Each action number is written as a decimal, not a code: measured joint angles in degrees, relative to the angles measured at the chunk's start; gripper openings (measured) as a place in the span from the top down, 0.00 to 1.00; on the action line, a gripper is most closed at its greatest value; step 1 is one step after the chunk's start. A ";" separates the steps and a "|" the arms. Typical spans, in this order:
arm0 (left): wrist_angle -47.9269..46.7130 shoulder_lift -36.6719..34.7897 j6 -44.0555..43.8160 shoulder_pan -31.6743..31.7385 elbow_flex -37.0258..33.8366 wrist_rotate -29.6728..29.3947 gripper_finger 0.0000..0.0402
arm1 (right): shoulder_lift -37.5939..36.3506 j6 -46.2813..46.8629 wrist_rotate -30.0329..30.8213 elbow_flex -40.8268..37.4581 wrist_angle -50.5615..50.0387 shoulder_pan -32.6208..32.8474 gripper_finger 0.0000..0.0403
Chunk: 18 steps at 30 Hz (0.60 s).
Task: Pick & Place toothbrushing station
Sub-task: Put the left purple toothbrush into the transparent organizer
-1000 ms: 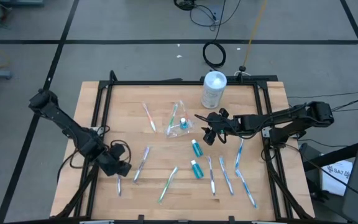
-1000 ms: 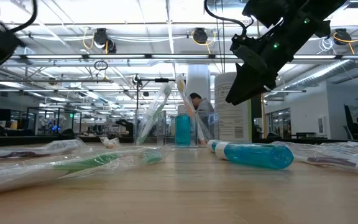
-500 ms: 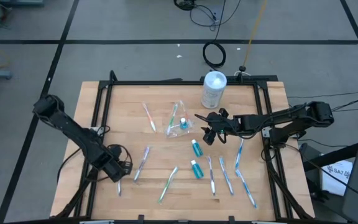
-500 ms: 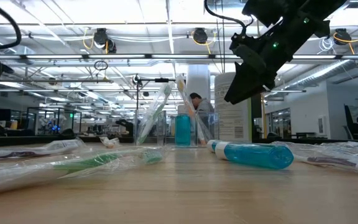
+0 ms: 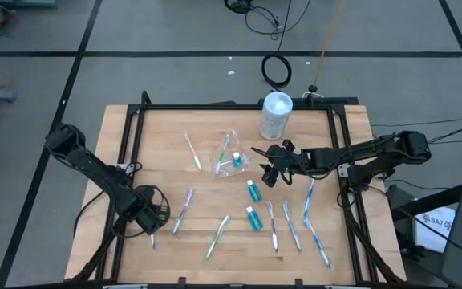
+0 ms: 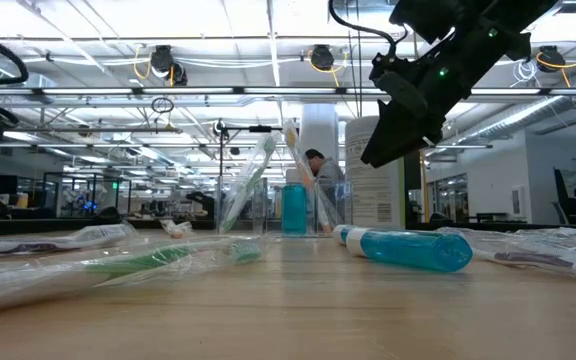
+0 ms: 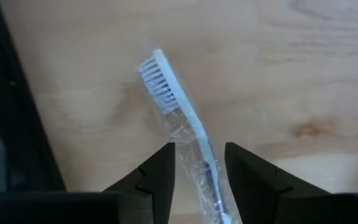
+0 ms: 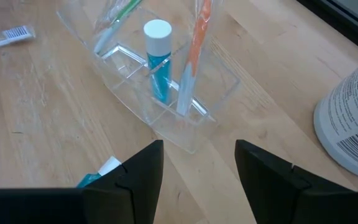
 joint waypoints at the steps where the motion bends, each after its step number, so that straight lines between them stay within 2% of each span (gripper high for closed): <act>1: -0.44 0.00 -0.19 0.00 0.00 -0.02 0.64 | 0.00 0.00 0.00 0.00 0.00 0.00 0.52; 8: -2.35 2.19 -3.50 0.00 0.00 -0.01 0.64 | 0.00 -0.02 0.00 0.00 0.00 0.00 0.52; 14: -1.24 6.46 -2.41 0.79 0.26 0.87 0.64 | 0.00 -0.02 0.00 0.00 0.02 0.00 0.52; 18: -1.25 6.54 -2.01 1.38 0.22 1.28 0.65 | 0.00 -0.02 0.00 0.00 0.63 0.00 0.52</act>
